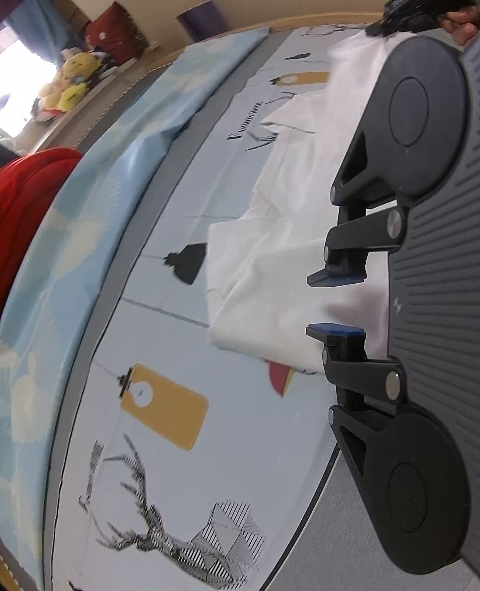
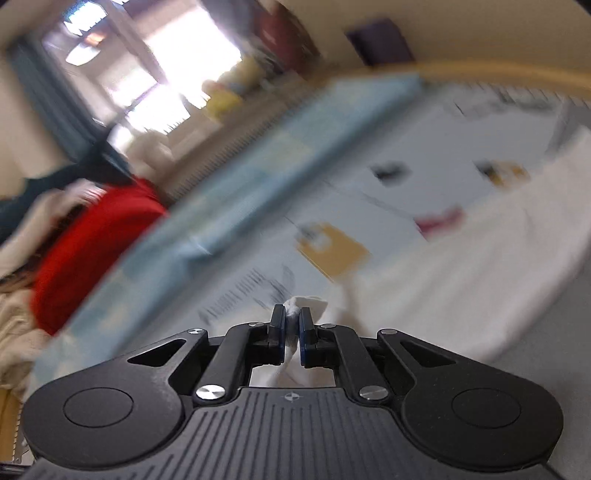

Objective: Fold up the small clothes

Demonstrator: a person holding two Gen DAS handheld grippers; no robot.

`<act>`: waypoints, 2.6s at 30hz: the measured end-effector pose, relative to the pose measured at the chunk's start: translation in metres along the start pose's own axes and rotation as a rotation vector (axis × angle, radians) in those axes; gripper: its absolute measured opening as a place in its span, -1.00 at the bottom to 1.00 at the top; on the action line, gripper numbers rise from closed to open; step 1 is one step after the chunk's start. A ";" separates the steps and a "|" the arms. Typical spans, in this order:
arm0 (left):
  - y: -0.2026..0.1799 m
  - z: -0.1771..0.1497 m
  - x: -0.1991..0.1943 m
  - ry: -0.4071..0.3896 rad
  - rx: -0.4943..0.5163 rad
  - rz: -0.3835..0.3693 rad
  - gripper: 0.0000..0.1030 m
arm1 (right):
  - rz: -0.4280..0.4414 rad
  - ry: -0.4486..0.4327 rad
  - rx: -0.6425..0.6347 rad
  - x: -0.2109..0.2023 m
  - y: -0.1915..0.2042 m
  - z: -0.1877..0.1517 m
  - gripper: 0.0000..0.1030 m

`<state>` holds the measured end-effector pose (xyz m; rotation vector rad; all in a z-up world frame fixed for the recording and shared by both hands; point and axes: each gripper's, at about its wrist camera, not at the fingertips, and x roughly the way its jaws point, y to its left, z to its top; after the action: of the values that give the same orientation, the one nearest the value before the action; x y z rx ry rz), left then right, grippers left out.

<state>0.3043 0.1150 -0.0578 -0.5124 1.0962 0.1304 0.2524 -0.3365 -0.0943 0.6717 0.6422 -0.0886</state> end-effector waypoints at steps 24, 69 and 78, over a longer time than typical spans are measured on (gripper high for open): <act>0.023 0.003 0.055 -0.040 -0.035 0.118 -0.38 | -0.240 0.320 -0.042 0.064 -0.014 -0.017 -0.60; -0.073 -0.046 0.028 0.120 0.106 -0.034 -0.30 | -0.443 0.058 0.363 0.012 -0.248 0.088 -0.26; -0.067 -0.042 0.025 0.112 0.122 -0.021 -0.29 | -0.495 -0.001 0.374 0.021 -0.248 0.089 -0.62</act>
<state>0.3048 0.0336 -0.0724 -0.4259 1.2003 0.0161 0.2470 -0.5826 -0.1903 0.8584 0.7893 -0.6817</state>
